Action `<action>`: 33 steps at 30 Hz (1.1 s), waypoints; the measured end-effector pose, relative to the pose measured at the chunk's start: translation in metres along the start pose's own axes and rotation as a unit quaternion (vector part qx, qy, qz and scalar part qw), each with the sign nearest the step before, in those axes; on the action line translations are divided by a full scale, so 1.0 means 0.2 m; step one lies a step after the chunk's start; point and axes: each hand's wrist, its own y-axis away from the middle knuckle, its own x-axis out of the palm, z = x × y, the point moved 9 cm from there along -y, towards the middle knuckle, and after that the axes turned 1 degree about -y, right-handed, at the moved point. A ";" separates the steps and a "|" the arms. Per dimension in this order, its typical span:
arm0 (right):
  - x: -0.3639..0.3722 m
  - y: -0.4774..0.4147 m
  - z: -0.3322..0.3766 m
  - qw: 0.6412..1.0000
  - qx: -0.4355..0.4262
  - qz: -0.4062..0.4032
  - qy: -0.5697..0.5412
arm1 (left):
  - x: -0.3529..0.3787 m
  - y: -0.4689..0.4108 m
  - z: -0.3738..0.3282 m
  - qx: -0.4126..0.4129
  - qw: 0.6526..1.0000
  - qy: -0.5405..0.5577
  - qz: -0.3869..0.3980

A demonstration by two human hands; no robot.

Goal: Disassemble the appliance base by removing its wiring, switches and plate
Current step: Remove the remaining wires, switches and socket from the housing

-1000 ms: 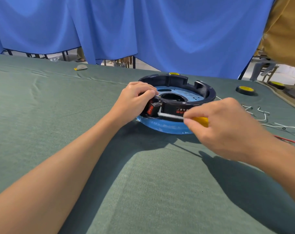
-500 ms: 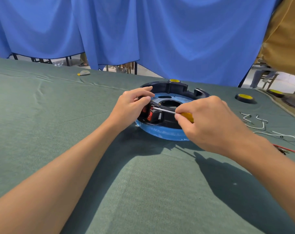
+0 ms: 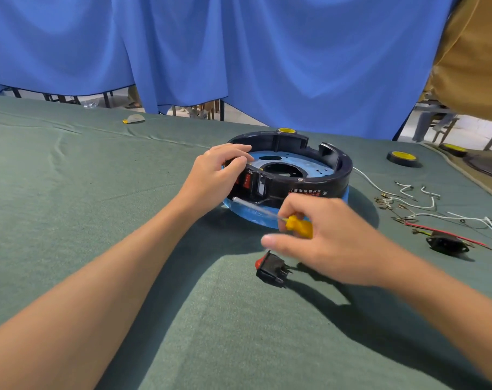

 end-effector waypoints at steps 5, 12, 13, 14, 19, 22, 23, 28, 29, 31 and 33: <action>0.12 0.05 0.00 0.998 -0.030 0.053 0.005 | 0.00 0.00 0.00 0.003 1.000 -0.017 -0.005; -0.02 0.08 -0.07 0.999 -0.022 0.029 -0.034 | -0.03 0.04 -0.07 0.057 0.989 -0.096 -0.092; -0.06 0.10 -0.11 0.999 -0.013 0.030 -0.030 | -0.03 0.05 -0.10 0.074 0.984 -0.126 -0.103; -0.10 0.12 -0.16 0.999 -0.001 0.030 -0.021 | -0.02 0.06 -0.12 0.093 0.978 -0.153 -0.108; -0.33 0.27 -0.43 0.998 0.066 0.012 0.007 | 0.08 0.09 -0.22 0.160 0.960 -0.215 -0.082; -0.41 0.33 -0.57 0.994 0.100 0.013 0.030 | 0.09 0.09 -0.21 0.150 0.963 -0.209 -0.082; -0.42 0.34 -0.60 0.993 0.108 0.020 0.038 | 0.09 0.09 -0.21 0.148 0.964 -0.207 -0.083; -0.43 0.35 -0.65 0.989 0.117 0.047 0.072 | 0.07 0.09 -0.21 0.143 0.967 -0.192 -0.088; -0.42 0.35 -0.65 0.989 0.120 0.052 0.076 | 0.07 0.09 -0.21 0.142 0.967 -0.193 -0.090; -0.41 0.35 -0.64 0.989 0.116 0.053 0.074 | 0.05 0.09 -0.21 0.134 0.968 -0.191 -0.092; -0.43 0.34 -0.60 0.992 0.108 0.026 0.060 | 0.04 0.08 -0.19 0.105 0.974 -0.175 -0.095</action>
